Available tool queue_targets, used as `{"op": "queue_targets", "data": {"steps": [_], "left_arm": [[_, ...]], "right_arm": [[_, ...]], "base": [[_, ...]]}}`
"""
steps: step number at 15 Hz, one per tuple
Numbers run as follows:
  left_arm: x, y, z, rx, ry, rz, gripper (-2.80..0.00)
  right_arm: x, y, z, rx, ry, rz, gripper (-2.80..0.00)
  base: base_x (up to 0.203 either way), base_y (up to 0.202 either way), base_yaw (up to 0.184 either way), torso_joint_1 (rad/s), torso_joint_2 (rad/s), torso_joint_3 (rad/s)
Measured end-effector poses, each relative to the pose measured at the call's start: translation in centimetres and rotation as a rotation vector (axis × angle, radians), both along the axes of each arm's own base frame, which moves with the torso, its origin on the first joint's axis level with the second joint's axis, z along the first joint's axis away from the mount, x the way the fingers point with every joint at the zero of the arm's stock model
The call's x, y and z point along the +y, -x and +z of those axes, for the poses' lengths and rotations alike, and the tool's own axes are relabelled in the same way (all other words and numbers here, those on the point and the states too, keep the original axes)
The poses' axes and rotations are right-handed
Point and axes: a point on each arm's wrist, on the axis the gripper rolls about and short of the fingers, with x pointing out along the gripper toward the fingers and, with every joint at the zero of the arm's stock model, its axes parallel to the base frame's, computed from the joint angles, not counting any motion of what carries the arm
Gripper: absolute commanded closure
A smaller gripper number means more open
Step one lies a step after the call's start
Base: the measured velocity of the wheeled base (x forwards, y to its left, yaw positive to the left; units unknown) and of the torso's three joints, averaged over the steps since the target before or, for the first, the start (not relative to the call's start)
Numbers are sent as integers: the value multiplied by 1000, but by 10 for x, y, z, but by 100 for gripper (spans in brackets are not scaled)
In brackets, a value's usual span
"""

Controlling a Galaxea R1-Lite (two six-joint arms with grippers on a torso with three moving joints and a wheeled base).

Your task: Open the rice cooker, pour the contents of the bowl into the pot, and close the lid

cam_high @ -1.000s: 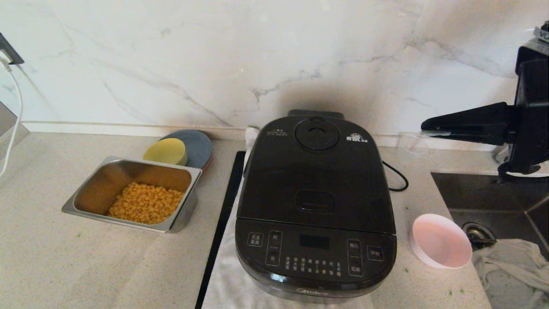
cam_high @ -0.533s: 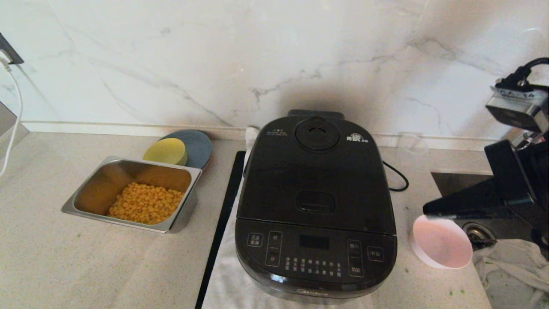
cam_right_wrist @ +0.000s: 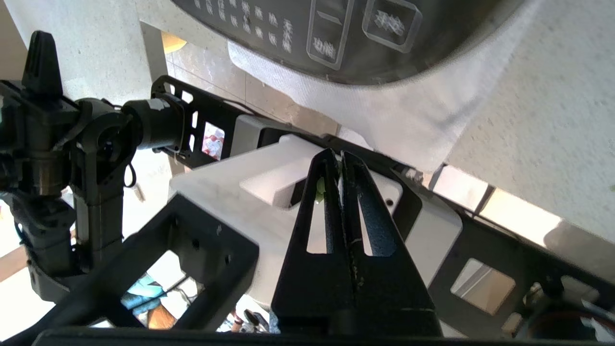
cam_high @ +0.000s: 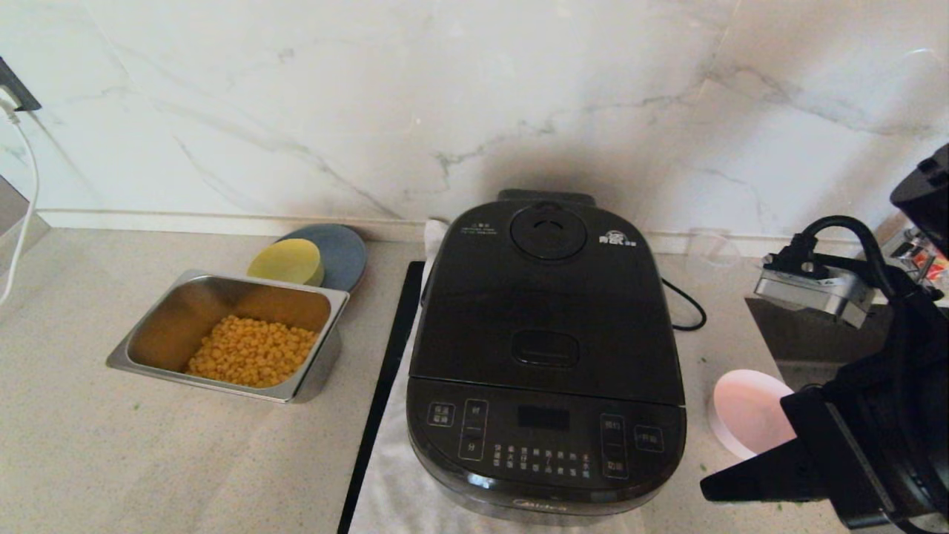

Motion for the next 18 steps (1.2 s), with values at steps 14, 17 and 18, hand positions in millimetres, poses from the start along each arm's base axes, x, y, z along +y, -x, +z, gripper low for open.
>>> {"op": "queue_targets", "data": {"steps": [14, 17, 18], "left_arm": [[0, 0, 0, 0, 0, 0, 0], [0, 0, 0, 0, 0, 0, 0], [0, 0, 0, 0, 0, 0, 0]], "right_arm": [[27, -24, -24, 9, -2, -1, 0], [24, -23, -20, 0, -15, -10, 0], [22, -22, -19, -4, -20, -11, 0]], "base": [[0, 0, 0, 0, 0, 0], [0, 0, 0, 0, 0, 0], [0, 0, 0, 0, 0, 0]]}}
